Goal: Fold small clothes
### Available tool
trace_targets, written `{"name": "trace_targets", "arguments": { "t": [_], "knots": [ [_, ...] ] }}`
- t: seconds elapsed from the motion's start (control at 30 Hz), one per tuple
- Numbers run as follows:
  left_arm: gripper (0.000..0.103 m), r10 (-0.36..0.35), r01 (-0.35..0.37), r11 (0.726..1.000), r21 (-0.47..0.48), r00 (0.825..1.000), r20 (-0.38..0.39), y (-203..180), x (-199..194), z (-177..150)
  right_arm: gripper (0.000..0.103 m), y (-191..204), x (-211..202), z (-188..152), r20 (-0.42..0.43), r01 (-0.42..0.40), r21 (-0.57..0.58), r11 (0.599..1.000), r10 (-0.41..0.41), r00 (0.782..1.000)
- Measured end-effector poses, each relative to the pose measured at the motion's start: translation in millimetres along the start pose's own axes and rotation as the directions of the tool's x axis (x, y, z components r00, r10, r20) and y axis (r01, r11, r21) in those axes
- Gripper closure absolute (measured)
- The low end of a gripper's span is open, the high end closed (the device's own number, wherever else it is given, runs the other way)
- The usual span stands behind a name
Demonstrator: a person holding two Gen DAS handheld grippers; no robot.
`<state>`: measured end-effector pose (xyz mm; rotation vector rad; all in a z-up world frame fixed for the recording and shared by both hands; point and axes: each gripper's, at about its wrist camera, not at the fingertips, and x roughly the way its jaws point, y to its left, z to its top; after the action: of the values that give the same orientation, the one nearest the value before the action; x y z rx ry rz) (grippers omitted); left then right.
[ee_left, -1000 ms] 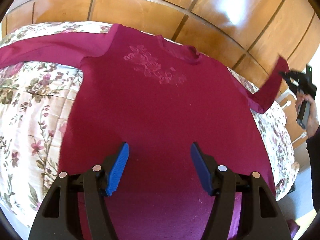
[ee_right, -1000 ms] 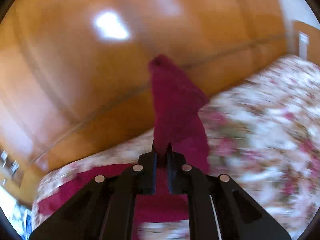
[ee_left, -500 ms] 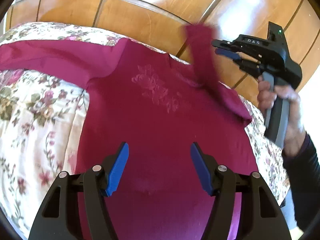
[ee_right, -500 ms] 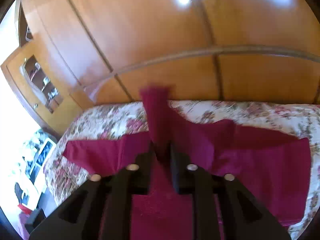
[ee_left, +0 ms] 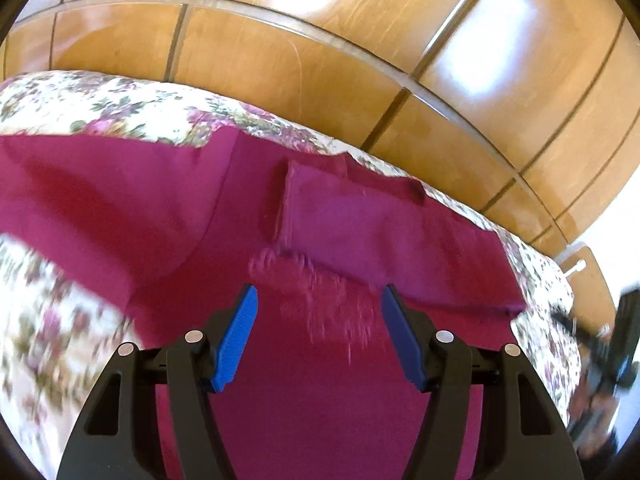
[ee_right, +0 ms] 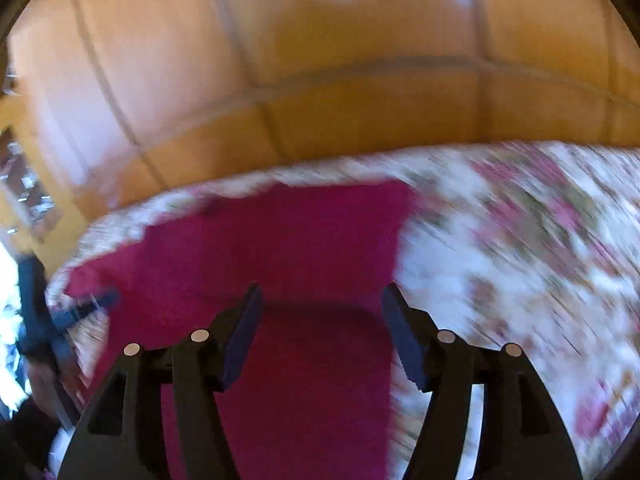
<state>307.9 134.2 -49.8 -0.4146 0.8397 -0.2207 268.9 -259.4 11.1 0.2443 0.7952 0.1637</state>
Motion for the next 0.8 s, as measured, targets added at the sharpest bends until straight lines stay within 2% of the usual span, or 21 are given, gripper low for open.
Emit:
{"name": "trace_targets", "arguments": {
  "t": [0.13,0.2,0.23,0.27,0.3,0.33,0.37,0.43,0.5,0.6,0.67,0.73,0.8],
  "knots": [
    [0.04,0.02,-0.021,0.999,-0.024,0.999,-0.039,1.0,35.8,20.2,0.041,-20.5,16.6,-15.3,-0.039,0.038,0.048,0.998,-0.037,0.999],
    [0.052,0.02,-0.024,0.999,-0.049,0.997,-0.076,2.5,55.4,27.7,0.041,-20.1,33.1,-13.7,-0.05,0.043,0.065,0.997,-0.039,0.998],
    [0.055,0.019,-0.024,0.998,-0.058,0.996,-0.087,2.9,61.2,29.5,0.041,-19.4,41.2,-10.0,-0.052,0.037,0.079,0.996,-0.033,0.998],
    [0.068,0.022,-0.028,0.998,-0.061,0.996,-0.091,1.9,66.4,31.6,0.041,-19.3,48.5,-5.5,-0.048,0.031,0.096,0.995,-0.027,0.998],
    [0.085,0.013,-0.018,0.998,-0.052,0.995,-0.095,-0.8,69.6,33.6,0.041,-19.5,52.9,-1.8,-0.038,0.026,0.108,0.994,-0.022,0.999],
    [0.095,-0.002,-0.002,0.999,-0.047,0.995,-0.095,-4.0,69.9,35.8,0.045,-17.6,56.8,2.9,-0.023,0.027,0.117,0.993,-0.024,0.999],
    [0.101,-0.004,0.001,0.999,-0.044,0.998,-0.07,-7.1,63.8,37.2,0.047,-15.4,58.1,8.6,0.0,0.042,0.124,0.991,-0.042,0.999],
    [0.101,-0.035,0.035,0.999,-0.036,0.999,0.006,-12.6,44.2,38.0,0.054,-18.1,60.4,16.5,0.026,0.101,0.155,0.983,-0.106,0.994],
    [0.101,-0.034,0.035,0.999,-0.024,0.999,0.029,-14.3,31.5,32.5,0.055,-27.9,72.2,12.5,-0.028,0.136,0.185,0.973,-0.133,0.991],
    [0.101,0.065,-0.065,0.996,0.06,0.998,-0.003,-14.7,32.7,9.6,0.054,-28.8,76.5,1.3,-0.043,0.142,0.139,0.98,-0.137,0.99],
    [0.101,0.15,-0.144,0.985,0.09,0.987,-0.059,-6.9,49.4,-3.9,0.048,-25.1,71.2,0.1,-0.054,0.145,0.109,0.983,-0.14,0.989],
    [0.1,0.144,-0.139,0.987,0.077,0.988,-0.061,-2.9,54.8,-5.4,0.048,-16.9,60.0,-3.0,-0.054,0.169,0.038,0.985,-0.167,0.984],
    [0.094,0.15,-0.146,0.985,0.087,0.988,-0.046,-4.5,51.9,-3.7,0.048,-6.8,43.9,-4.3,-0.035,0.191,-0.033,0.981,-0.192,0.981]
  ]
}}
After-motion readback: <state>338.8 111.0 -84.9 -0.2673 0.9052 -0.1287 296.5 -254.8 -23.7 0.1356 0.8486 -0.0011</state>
